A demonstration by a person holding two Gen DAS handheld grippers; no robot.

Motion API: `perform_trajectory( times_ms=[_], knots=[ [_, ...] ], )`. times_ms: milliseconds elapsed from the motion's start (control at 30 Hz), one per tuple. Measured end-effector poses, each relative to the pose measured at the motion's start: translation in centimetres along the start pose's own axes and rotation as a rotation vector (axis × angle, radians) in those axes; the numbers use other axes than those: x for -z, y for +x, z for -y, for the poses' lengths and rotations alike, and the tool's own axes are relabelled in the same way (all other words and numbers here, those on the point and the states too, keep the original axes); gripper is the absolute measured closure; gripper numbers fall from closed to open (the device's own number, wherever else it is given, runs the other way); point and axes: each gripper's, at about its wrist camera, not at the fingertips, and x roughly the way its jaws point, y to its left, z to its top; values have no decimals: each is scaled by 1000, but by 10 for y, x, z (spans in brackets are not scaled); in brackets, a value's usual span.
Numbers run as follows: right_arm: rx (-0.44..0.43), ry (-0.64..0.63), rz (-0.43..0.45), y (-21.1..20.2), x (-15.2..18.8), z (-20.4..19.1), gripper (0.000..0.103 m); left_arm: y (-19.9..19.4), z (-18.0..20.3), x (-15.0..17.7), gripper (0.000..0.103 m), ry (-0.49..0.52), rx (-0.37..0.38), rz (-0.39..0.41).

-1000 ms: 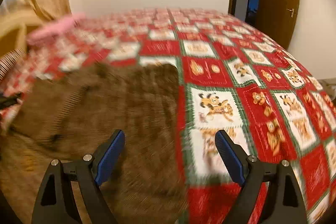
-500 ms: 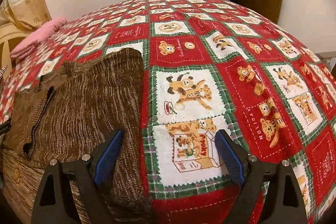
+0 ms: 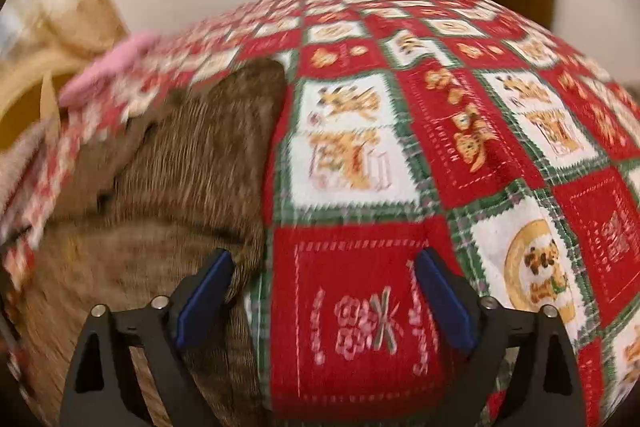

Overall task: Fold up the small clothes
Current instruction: 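Smooth the folded sweater and bring both tools to the ribbed hem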

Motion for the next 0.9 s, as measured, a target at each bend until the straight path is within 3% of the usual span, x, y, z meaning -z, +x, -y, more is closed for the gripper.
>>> perform_trajectory(
  times_ms=[300,633,900],
  knots=[
    [0,24,22,-39,35,-8,9,-46,3,61,0,121,82,-8],
    [6,-20,30,-75,89,-20,9,-82,-18,107,0,150,85,28],
    [-67,32,8,-101,126,-21,9,-102,-21,136,2,169,148,9]
  ],
)
